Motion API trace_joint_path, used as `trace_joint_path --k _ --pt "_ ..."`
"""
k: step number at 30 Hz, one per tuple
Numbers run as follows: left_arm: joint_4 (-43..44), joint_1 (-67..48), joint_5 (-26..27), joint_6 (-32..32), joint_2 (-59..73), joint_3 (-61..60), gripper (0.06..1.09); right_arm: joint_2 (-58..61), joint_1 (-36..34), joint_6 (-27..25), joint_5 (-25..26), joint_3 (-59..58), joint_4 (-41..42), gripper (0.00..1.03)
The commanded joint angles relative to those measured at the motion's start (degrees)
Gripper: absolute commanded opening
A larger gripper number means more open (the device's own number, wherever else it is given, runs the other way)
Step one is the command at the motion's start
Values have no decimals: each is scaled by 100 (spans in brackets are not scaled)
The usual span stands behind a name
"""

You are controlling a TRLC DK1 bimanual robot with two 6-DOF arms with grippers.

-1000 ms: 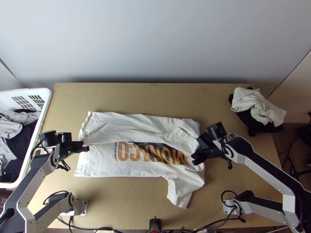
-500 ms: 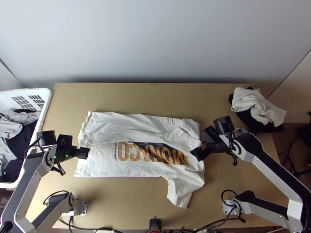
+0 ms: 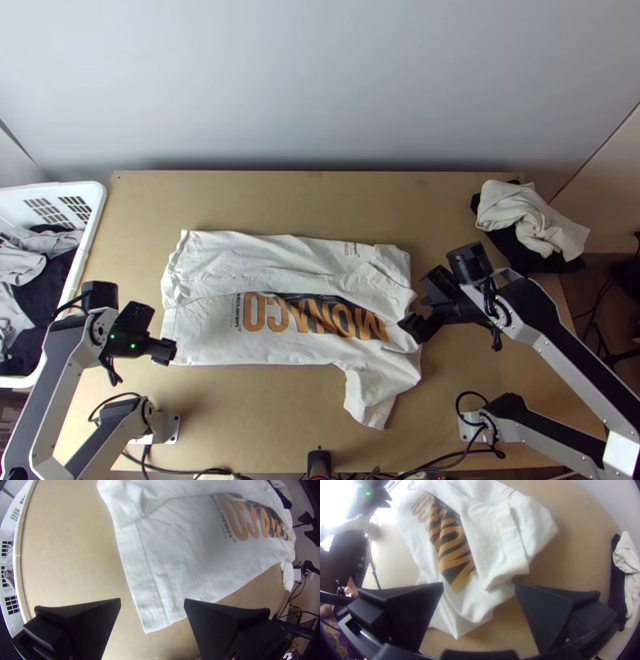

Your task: Fold the t-shirt

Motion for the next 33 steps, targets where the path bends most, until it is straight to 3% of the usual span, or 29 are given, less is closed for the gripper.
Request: trace_joint_path --k 1,8,11,15,16,27,33 --pt "-247 -3 -341 230 -104 -306 97 -136 259 -72 1 80 -514 100" --pt "-80 -3 -306 353 124 -376 79 -127 620 -204 -87 132 -875 100" --pt "17 -11 -60 424 221 -376 55 -92 795 -265 -122 115 -1007 100" --pt "140 6 125 406 203 -367 13 -13 1050 -353 -192 62 -1121 99" --pt "193 6 125 397 133 -376 9 22 1112 -371 -236 62 -1182 99" --pt "597 68 134 107 124 -315 9 462 2667 -722 -509 44 -1508 99" --pt "650 191 134 55 195 -306 9 796 3573 -907 -412 -272 -910 99"
